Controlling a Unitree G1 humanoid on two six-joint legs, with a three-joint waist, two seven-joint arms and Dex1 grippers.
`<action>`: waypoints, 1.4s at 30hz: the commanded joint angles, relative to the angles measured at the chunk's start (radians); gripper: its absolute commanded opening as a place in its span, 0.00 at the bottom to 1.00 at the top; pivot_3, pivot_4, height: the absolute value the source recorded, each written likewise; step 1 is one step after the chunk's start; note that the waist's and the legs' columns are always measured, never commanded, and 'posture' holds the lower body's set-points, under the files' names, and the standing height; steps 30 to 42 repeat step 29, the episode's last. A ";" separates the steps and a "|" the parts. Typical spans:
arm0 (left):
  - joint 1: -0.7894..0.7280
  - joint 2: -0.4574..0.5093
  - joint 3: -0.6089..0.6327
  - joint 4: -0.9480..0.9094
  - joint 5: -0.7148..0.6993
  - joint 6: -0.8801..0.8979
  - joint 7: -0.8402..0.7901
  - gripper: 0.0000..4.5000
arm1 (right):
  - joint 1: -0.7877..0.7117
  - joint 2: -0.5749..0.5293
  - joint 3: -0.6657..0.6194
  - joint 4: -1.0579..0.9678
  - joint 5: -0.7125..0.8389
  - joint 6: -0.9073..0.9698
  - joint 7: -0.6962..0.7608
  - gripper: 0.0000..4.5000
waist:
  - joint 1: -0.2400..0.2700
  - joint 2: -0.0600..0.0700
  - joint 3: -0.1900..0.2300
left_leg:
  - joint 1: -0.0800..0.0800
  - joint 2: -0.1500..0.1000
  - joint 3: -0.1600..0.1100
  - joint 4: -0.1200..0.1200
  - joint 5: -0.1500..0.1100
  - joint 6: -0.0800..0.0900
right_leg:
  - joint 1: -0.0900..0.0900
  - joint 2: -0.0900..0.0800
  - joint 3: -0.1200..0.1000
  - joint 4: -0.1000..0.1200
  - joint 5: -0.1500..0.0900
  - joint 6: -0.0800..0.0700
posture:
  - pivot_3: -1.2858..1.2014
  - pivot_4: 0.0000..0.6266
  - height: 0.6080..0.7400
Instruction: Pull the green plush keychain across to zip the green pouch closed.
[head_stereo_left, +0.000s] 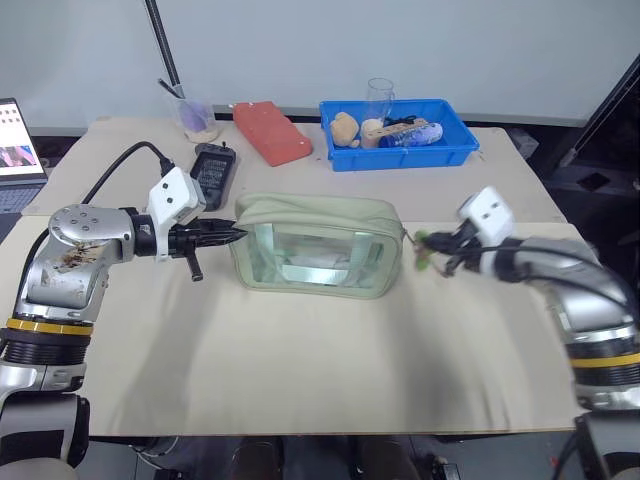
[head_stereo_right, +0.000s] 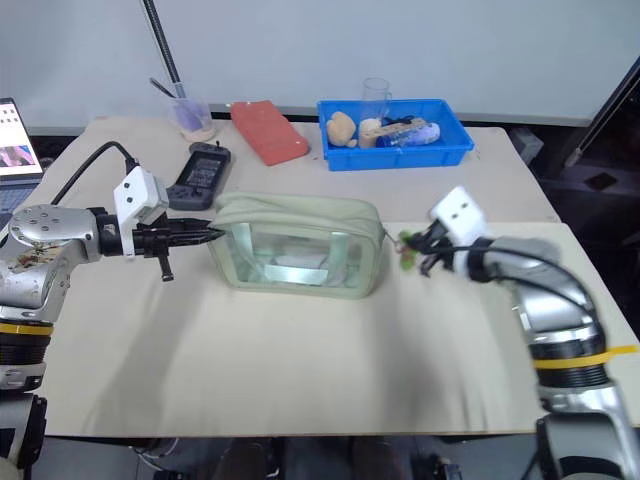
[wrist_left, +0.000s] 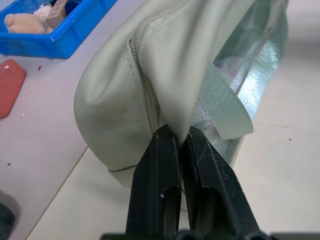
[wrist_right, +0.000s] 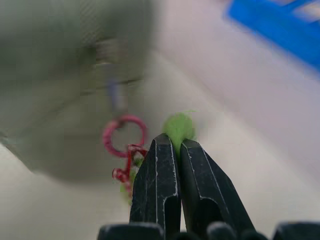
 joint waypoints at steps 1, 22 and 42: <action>-0.012 -0.007 -0.002 0.001 0.014 -0.014 0.002 0.00 | 0.032 0.033 0.021 -0.033 0.010 0.021 -0.015 0.01 | 0.003 0.000 0.000 | 0.000 0.000 0.000 0.000 0.000 0.000 | 0.000 0.000 0.000 0.000 0.000 0.000 | 0.52 0.24 1.00; -0.090 0.214 0.275 0.034 -0.220 0.321 -0.045 1.00 | -0.376 -0.356 -0.243 -0.046 0.449 0.286 0.433 0.99 | -0.001 0.001 0.001 | 0.000 0.001 0.001 -0.002 -0.001 0.001 | -0.001 0.000 0.000 -0.002 -0.002 -0.001 | 0.52 0.24 1.00; -0.086 0.239 0.276 0.040 -0.234 0.323 -0.055 1.00 | -0.343 -0.301 -0.279 -0.116 0.502 0.326 0.313 0.99 | 0.009 0.001 0.001 | 0.000 0.000 0.001 -0.002 -0.001 0.001 | -0.001 -0.002 0.000 -0.002 -0.005 -0.007 | 0.52 0.24 1.00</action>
